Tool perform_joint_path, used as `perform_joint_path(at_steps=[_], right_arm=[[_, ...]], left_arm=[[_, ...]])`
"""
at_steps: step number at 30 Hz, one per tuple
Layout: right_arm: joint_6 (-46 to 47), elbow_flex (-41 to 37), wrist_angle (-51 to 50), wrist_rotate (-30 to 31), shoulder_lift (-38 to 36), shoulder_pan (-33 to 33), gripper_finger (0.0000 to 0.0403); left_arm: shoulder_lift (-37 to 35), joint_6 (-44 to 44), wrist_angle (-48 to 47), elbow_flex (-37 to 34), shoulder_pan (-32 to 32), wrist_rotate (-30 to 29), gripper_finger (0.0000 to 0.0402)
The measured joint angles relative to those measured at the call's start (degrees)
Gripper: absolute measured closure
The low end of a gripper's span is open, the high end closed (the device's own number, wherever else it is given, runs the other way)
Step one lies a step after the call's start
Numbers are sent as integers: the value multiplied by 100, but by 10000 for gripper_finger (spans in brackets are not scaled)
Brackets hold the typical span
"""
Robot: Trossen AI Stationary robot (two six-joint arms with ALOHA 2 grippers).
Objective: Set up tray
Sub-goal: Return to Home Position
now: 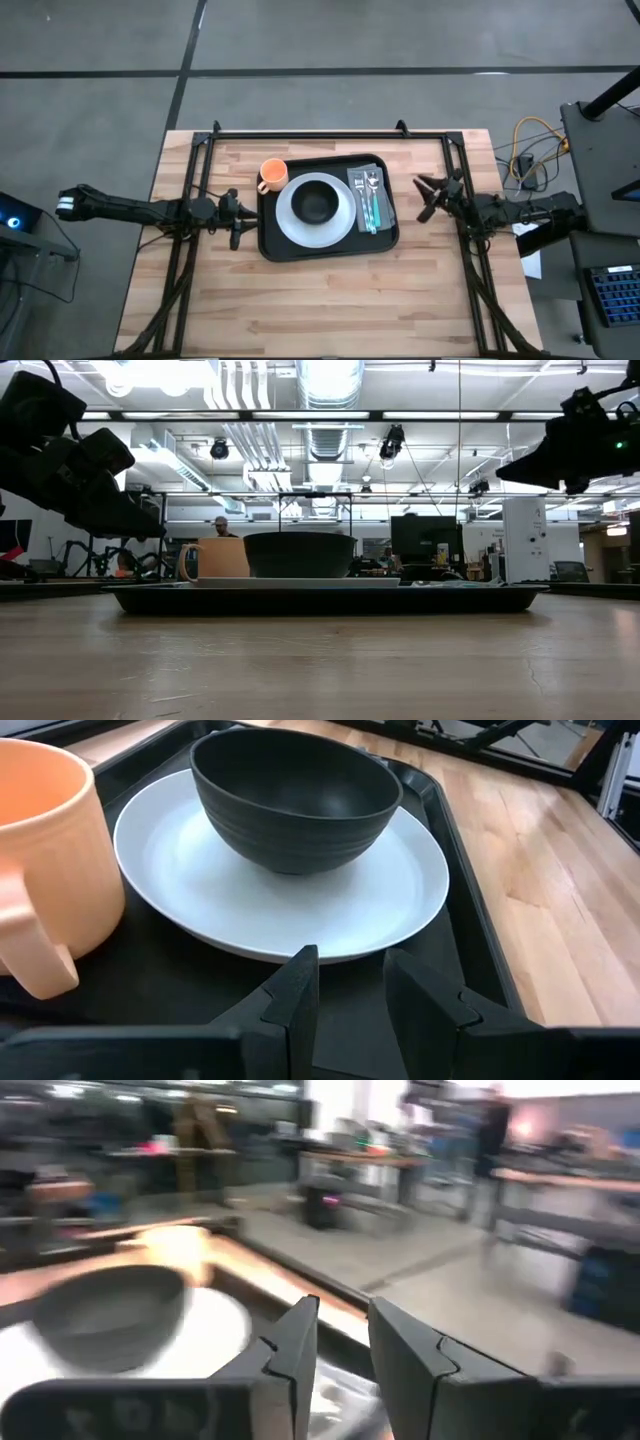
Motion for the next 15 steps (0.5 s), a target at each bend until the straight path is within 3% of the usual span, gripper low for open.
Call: perform_joint_path(at_steps=[3,12,15], right_arm=[[-98,-1,-13,180,-10,-1,317],[-369,-1,24,-505,5,46,327],[-476,-1,45,-1069,18,121,331]], left_arm=[[0,0,5,0,0,1,304],[0,0,11,0,0,2,304],[-2,0,13,0,0,4,304]])
